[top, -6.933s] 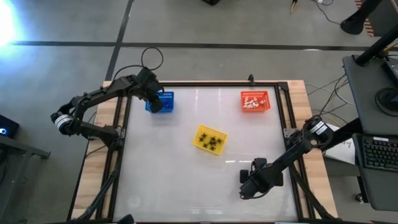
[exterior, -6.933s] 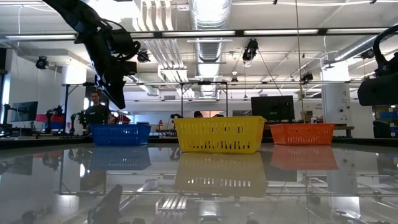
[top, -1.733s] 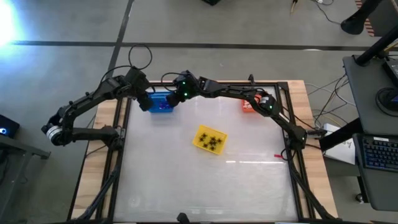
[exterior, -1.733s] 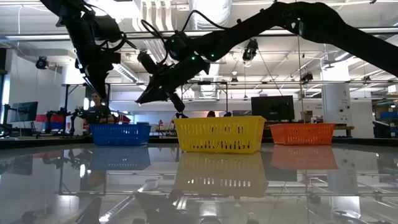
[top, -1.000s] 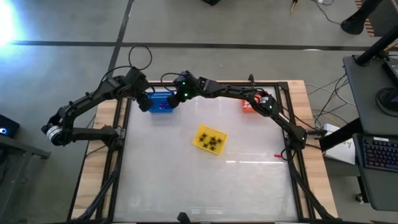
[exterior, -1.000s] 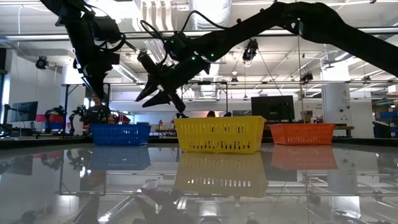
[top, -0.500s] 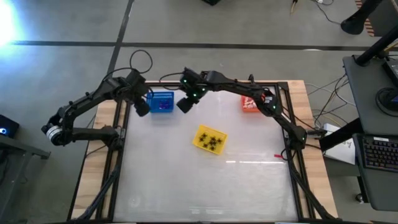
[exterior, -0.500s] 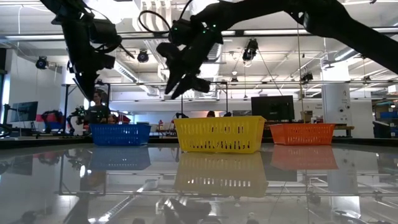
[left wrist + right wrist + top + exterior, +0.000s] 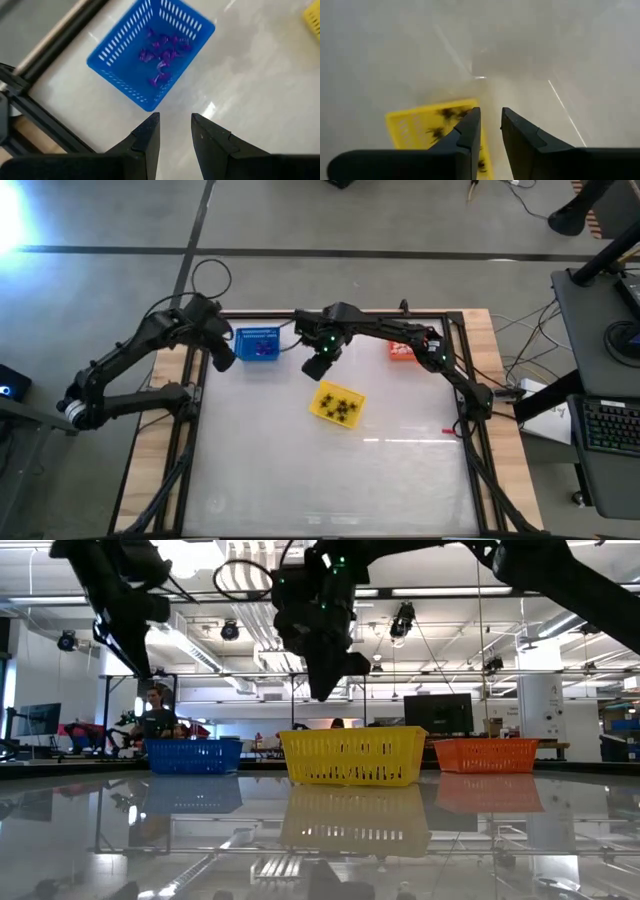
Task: Sort Halloween decoration
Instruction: Return to Home Position
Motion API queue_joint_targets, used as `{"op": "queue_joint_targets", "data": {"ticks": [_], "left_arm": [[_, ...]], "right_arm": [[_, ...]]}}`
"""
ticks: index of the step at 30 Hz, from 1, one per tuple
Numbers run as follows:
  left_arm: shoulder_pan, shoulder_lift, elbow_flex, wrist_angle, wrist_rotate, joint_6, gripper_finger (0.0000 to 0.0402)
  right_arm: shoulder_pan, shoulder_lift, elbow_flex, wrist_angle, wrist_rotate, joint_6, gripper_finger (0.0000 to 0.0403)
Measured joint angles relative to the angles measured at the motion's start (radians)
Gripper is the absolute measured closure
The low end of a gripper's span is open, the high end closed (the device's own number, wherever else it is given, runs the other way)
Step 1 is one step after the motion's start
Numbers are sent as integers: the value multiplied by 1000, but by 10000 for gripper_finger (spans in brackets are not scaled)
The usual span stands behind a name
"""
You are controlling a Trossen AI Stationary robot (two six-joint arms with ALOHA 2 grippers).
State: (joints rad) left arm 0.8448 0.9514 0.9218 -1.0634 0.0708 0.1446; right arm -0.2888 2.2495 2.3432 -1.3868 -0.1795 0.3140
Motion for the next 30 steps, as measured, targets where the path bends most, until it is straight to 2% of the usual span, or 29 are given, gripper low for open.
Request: {"op": "queue_joint_targets", "data": {"ticks": [3, 8, 12, 22, 25, 30], "left_arm": [[0, -69, -1, -2, 0, -9, 308], [0, -187, -2, -1, 1, -23, 308], [0, -259, -2, 0, 11, -23, 308], [0, -336, -3, 31, 238, 83, 308], [0, -365, -28, 109, 263, 77, 308], [0, -448, -142, 284, 369, 15, 308]], "right_arm": [[32, -18, 0, -30, 7, 7, 338], [91, -72, -1, -128, 154, 71, 339], [134, -141, -2, -160, 188, 111, 339], [178, -388, -4, -142, 295, 148, 339], [185, -477, -6, -118, 352, 149, 339], [206, -618, -45, 13, 425, 101, 339]]}}
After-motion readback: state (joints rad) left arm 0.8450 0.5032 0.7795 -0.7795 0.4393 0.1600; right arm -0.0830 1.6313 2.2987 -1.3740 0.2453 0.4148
